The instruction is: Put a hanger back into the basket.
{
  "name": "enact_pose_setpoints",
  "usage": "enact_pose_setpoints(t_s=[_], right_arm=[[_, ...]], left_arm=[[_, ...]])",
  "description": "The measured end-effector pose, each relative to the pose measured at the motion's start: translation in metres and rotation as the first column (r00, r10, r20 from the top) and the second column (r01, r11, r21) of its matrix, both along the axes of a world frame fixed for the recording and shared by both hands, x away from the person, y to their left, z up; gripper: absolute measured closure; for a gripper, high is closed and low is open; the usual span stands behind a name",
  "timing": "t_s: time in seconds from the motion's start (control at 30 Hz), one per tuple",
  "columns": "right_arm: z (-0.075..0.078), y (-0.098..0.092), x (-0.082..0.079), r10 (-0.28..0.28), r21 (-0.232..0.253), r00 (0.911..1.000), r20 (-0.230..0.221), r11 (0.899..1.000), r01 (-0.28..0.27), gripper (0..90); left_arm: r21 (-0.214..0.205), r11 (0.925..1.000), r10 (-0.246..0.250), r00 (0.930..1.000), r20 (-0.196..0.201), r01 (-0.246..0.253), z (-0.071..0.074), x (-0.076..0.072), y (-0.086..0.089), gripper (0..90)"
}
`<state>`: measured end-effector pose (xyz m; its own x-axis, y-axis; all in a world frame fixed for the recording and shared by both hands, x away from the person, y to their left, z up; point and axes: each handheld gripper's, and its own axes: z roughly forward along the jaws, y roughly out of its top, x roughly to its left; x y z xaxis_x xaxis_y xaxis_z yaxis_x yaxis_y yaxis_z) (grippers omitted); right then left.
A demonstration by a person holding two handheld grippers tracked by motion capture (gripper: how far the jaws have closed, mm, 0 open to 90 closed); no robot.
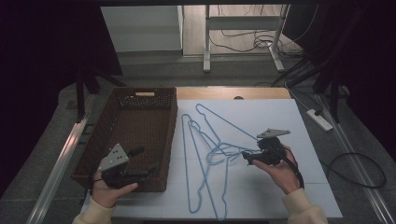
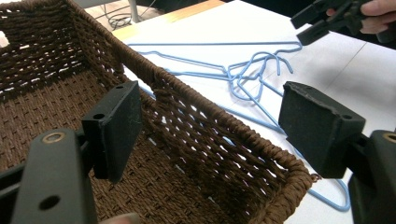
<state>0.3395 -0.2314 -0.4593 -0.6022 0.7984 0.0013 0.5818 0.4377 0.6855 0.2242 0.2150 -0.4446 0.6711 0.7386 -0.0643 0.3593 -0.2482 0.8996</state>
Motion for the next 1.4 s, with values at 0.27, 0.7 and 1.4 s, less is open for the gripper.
enact_pose_setpoints(t_s=[0.27,0.7,1.4], right_arm=[[-0.003,0.013,0.013,-0.003,-0.012,0.9988,-0.049,1.000,0.002,25.5],[-0.004,0.028,0.027,-0.004,-0.058,0.9956,-0.093,0.998,-0.001,28.4],[-0.016,0.045,0.057,-0.047,-0.156,0.9621,-0.269,0.988,0.005,50.3]], left_arm=[[0.000,1.0000,0.002,1.0000,0.003,-0.002,0.001,-0.001,0.000,22.7],[0.000,1.0000,-0.001,1.0000,0.006,0.001,0.002,-0.001,-0.001,22.7],[-0.005,1.0000,-0.006,0.9999,0.010,0.006,0.004,-0.002,0.000,22.7]])
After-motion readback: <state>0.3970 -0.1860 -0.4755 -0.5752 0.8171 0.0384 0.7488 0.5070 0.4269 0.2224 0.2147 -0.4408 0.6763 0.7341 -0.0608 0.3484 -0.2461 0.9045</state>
